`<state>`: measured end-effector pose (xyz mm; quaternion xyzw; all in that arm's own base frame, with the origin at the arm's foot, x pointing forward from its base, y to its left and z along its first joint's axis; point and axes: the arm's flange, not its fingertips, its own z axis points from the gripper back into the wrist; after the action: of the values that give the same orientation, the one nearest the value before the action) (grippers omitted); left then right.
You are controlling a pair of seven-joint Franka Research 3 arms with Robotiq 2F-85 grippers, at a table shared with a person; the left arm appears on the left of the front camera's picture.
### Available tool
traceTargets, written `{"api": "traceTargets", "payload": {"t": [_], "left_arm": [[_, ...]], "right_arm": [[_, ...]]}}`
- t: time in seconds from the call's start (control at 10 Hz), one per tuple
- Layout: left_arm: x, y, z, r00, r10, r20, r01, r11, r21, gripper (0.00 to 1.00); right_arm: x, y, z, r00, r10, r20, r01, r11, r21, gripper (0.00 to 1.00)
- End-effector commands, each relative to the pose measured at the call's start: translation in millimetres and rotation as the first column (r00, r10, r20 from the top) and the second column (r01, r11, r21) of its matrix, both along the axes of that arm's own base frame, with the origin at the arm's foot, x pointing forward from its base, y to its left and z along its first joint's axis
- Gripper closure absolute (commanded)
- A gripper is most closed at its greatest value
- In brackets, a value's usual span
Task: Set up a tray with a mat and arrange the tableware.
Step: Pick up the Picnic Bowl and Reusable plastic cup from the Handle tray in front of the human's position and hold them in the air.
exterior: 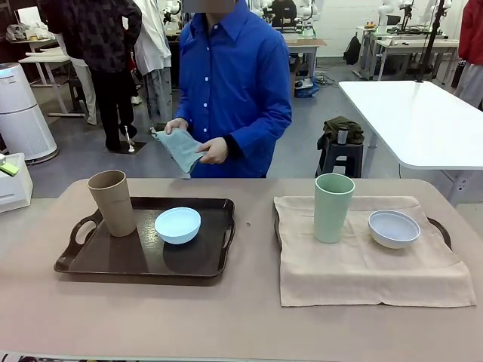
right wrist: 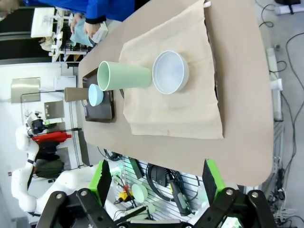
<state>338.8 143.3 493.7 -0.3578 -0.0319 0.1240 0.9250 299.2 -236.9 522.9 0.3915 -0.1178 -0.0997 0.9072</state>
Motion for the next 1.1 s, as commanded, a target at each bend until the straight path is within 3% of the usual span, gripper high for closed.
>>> {"api": "traceTargets", "payload": {"t": [0.0,0.2,0.6,0.8,0.9,1.0], "left_arm": [[-6,-17,10,0.999,0.02,-0.037,-0.019,0.999,0.026,0.0],[-6,-16,17,0.998,0.05,-0.038,-0.047,0.995,0.093,0.0],[-5,-9,30,0.99,-0.038,0.135,0.0,0.963,0.269,0.0],[-3,-7,21,0.973,-0.107,0.205,0.049,0.962,0.27,0.0],[-2,-8,38,0.991,-0.041,0.126,0.008,0.968,0.252,0.0],[-2,-8,38,0.991,-0.041,0.126,0.008,0.968,0.252,0.0]], "right_arm": [[-1,4,-9,1.0,0.022,-0.005,-0.022,1.0,-0.015,0.0],[1,8,-12,0.999,0.031,-0.019,-0.032,0.999,-0.027,0.0],[3,12,-18,0.999,0.04,-0.031,-0.041,0.998,-0.037,0.0],[4,15,-19,0.998,0.043,-0.039,-0.045,0.998,-0.052,0.0],[5,14,-10,0.999,0.029,-0.034,-0.029,1.0,-0.01,0.0],[5,14,-10,0.999,0.029,-0.034,-0.029,1.0,-0.01,0.0]]}}
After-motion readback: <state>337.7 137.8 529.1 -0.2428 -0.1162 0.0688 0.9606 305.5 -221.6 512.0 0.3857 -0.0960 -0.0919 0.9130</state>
